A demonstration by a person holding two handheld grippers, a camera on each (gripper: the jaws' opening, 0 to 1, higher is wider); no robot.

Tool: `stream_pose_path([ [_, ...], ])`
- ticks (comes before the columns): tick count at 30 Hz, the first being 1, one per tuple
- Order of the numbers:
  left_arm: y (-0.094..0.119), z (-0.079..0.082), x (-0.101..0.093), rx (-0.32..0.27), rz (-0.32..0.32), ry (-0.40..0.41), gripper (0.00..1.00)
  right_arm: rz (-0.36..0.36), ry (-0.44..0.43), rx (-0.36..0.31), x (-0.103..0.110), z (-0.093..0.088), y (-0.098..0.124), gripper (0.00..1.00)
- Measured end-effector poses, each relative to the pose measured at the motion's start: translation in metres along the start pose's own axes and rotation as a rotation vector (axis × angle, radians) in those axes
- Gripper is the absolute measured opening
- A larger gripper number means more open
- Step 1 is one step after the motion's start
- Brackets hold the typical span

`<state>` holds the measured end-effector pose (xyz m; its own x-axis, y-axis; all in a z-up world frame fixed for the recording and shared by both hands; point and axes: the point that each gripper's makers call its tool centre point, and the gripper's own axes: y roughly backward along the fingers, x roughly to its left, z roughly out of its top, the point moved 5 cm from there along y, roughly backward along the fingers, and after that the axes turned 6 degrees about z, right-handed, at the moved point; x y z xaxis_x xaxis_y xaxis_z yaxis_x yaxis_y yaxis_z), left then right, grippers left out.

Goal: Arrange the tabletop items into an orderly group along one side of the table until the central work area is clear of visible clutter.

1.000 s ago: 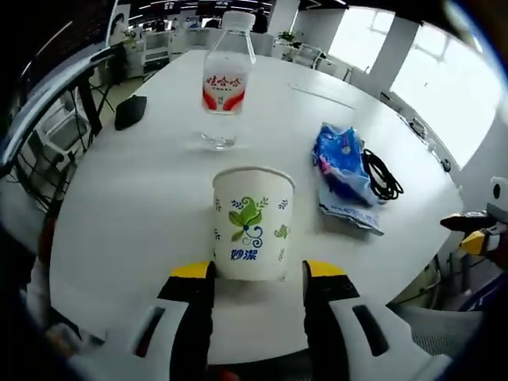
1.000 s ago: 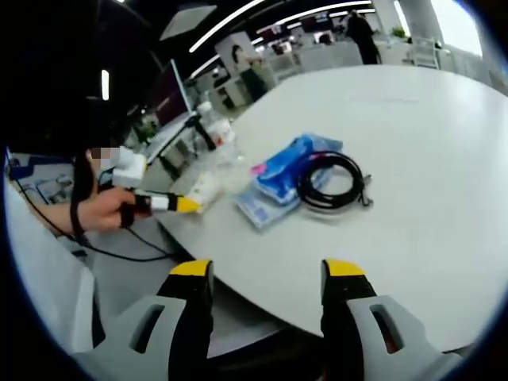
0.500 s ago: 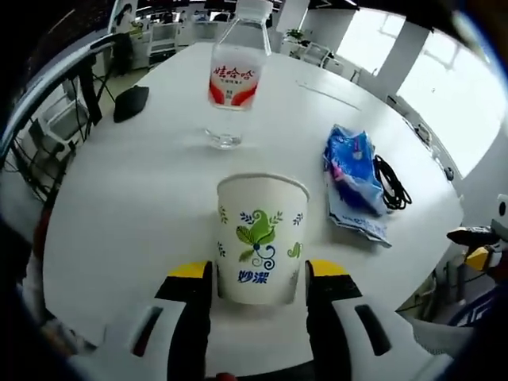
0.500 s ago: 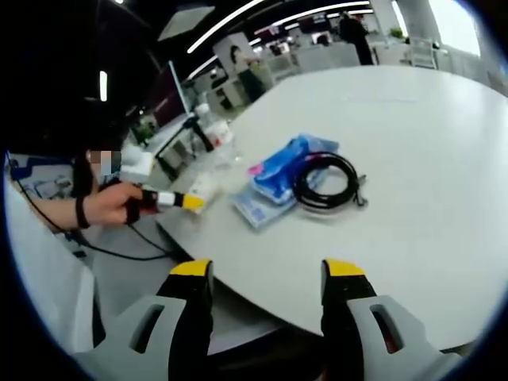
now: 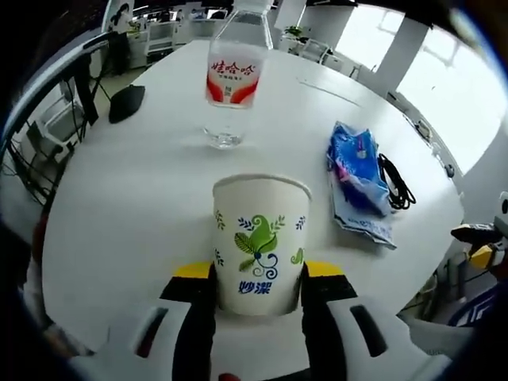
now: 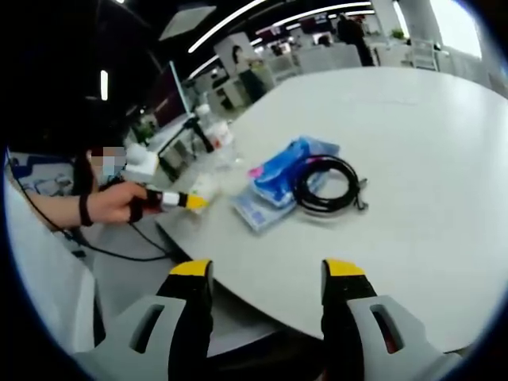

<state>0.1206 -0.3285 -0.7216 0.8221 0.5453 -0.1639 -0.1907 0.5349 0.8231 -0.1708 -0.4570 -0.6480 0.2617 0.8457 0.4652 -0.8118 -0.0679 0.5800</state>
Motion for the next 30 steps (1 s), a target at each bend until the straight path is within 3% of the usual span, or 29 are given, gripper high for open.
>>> stream_pose_path([
  [14,0.018,0.003,-0.015,-0.036,-0.072,-0.043,0.4,0.021,0.016,0.01,0.004,0.005,-0.009,0.54],
  [27,0.04,0.0,-0.052,-0.082,-0.178,-0.248,0.4,0.053,0.025,0.011,0.011,0.011,-0.019,0.54],
  [30,0.046,-0.001,-0.063,-0.093,-0.203,-0.327,0.4,0.064,0.022,0.003,0.013,0.015,-0.021,0.53],
])
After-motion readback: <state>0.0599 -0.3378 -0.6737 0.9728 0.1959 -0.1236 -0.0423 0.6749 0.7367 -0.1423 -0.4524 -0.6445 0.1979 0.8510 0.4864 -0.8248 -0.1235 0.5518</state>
